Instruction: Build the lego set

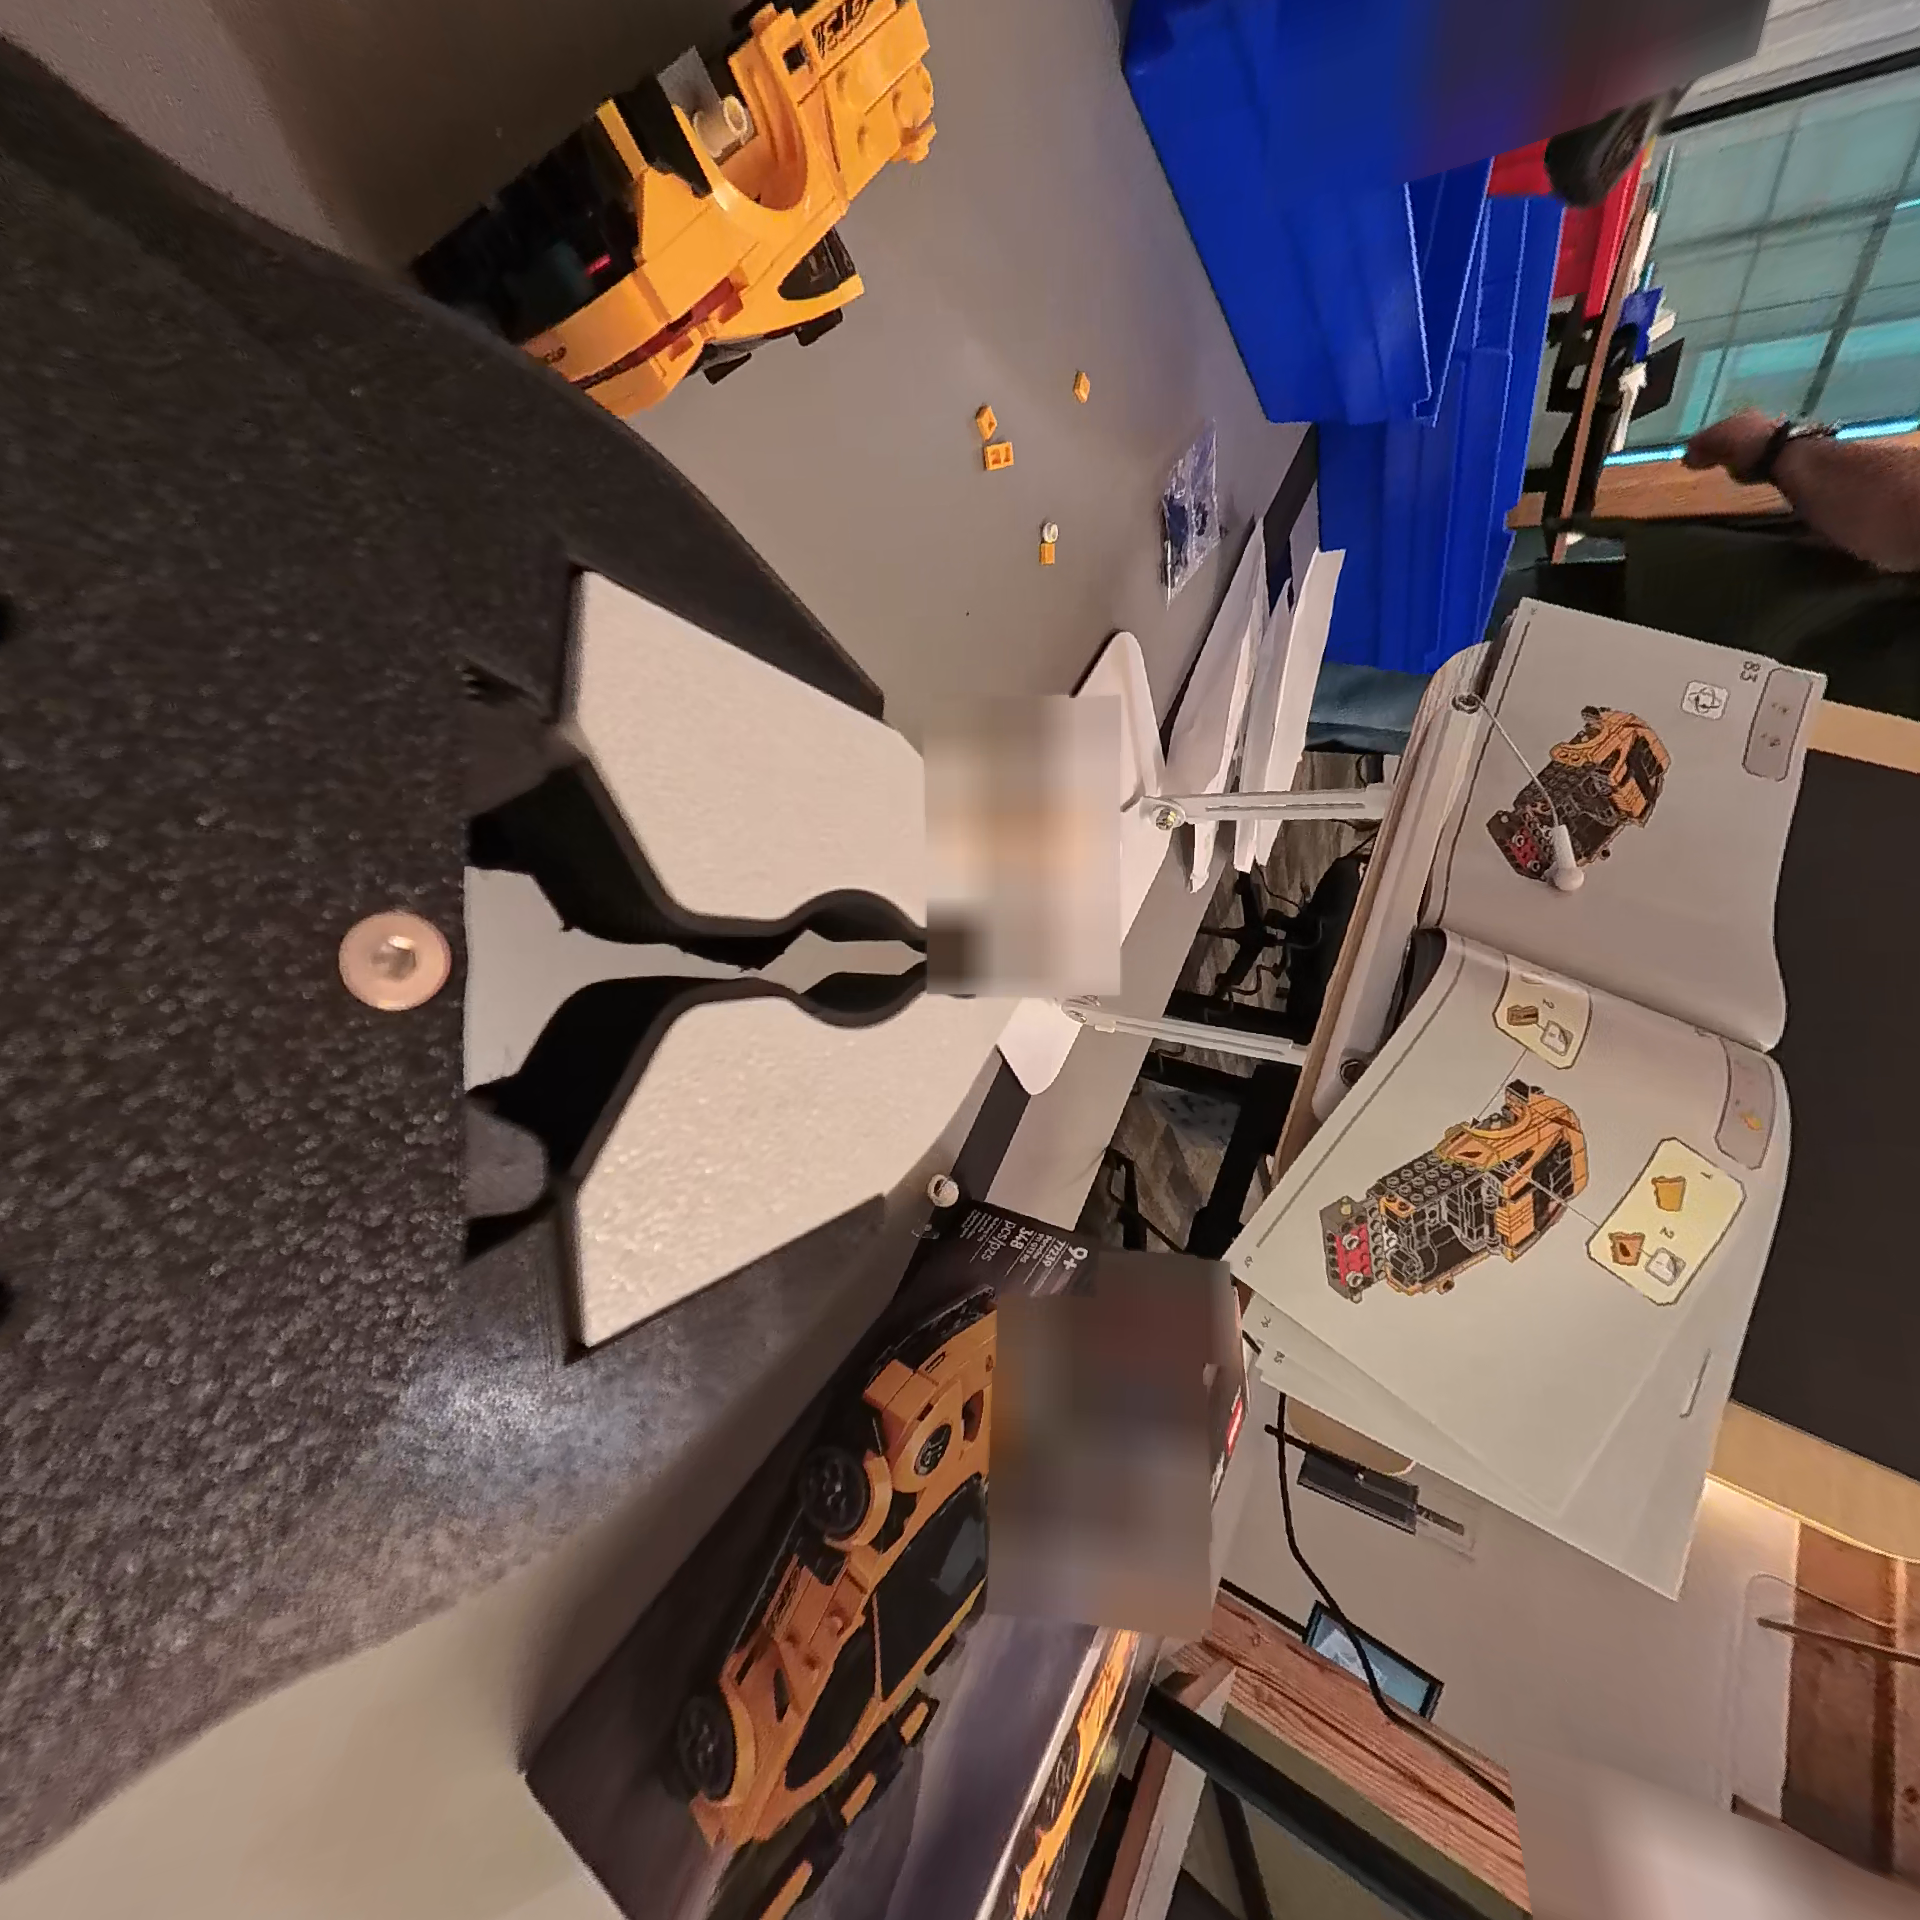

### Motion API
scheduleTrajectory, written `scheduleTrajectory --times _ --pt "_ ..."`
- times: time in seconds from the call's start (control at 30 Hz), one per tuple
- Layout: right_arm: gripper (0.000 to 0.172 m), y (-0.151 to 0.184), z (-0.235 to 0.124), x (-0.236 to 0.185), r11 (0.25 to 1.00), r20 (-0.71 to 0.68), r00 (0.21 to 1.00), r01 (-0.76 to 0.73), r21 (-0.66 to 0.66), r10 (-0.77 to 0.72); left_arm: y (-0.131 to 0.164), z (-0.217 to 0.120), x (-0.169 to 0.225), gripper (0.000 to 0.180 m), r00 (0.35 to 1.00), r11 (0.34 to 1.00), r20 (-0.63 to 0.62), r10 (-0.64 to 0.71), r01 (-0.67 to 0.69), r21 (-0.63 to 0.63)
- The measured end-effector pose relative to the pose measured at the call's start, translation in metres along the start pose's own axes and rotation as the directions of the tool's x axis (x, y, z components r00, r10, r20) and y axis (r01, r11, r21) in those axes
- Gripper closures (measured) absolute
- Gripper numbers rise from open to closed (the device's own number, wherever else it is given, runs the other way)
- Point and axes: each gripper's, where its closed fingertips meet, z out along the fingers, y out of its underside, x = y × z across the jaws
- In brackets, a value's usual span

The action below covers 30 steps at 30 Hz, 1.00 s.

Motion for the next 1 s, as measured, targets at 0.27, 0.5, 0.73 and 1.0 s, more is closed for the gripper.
scheduleTrajectory --times 0.27,0.5,0.73,1.0 --pt "0.172 0.004 0.001 0.001 1.0 0.004 1.0 -0.003 -0.014 0.004 0.006 0.023 -0.016 0.158 0.993 0.981 0.006 0.115 -0.113 -0.157" --pt "0.172 0.008 0.003 0.003 1.0 0.005 1.0 -0.016 -0.027 0.017 0.007 0.038 -0.02 0.158 0.987 0.963 -0.025 0.161 -0.163 -0.217" --pt "0.172 0.011 0.004 0.005 0.999 0.006 1.0 -0.031 -0.038 0.031 0.009 0.045 -0.018 0.172 0.983 0.948 -0.066 0.174 -0.185 -0.259" --pt "0.172 0.01 0.003 0.006 0.999 0.006 0.999 -0.034 -0.033 0.034 0.003 0.042 -0.012 0.172 0.986 0.968 -0.073 0.153 -0.164 -0.188"
